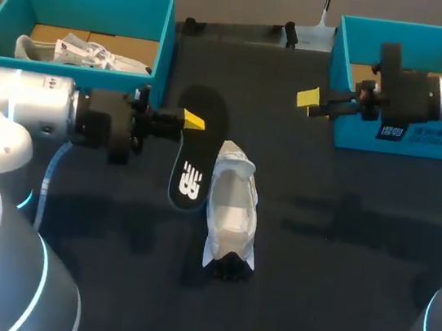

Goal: Take the shoe out of the shoebox, open the shoe tongue, remove and reinsert the insole, then place the shoe into the shoebox

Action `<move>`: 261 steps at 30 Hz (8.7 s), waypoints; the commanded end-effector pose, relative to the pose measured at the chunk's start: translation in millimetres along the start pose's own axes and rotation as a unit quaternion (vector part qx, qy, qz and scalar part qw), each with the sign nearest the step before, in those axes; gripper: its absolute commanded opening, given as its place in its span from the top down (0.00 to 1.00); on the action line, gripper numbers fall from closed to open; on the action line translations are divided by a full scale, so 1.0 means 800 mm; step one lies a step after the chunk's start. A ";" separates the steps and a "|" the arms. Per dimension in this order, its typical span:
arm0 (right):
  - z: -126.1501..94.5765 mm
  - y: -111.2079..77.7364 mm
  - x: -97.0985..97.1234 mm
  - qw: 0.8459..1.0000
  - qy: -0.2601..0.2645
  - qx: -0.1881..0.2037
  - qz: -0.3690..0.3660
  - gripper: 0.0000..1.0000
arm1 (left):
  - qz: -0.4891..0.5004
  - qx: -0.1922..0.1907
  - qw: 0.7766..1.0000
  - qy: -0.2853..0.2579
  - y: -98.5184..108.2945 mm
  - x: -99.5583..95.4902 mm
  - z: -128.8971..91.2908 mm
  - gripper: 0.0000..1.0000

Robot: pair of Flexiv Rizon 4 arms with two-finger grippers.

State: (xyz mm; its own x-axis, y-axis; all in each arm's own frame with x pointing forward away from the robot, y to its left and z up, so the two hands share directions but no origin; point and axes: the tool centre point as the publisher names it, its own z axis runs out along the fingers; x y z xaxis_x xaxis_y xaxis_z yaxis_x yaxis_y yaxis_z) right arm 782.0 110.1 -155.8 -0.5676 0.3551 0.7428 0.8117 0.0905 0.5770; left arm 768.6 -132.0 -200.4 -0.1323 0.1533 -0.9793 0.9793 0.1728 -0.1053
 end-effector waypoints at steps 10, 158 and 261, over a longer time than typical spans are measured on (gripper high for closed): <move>-0.012 -0.032 0.000 0.974 -0.064 0.081 -0.201 0.00 | -0.029 0.056 0.998 0.025 -0.088 -0.003 -0.036 1.00; 0.090 -0.218 -0.119 0.794 -0.142 0.399 -0.436 0.00 | -0.400 0.133 0.907 0.010 -0.154 0.114 0.079 1.00; 0.090 -0.218 -0.119 0.794 -0.142 0.399 -0.436 0.00 | -0.344 -0.044 0.938 -0.003 -0.081 0.170 0.100 1.00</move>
State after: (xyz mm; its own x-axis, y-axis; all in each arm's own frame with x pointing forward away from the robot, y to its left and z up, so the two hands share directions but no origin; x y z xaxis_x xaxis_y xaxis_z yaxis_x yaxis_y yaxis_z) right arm 704.7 127.1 -350.9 -0.9998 0.0200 0.0076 0.0215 0.9382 0.3454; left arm 695.4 -198.4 -339.7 -0.7270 -0.0352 -0.6858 0.6445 0.3095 -0.6991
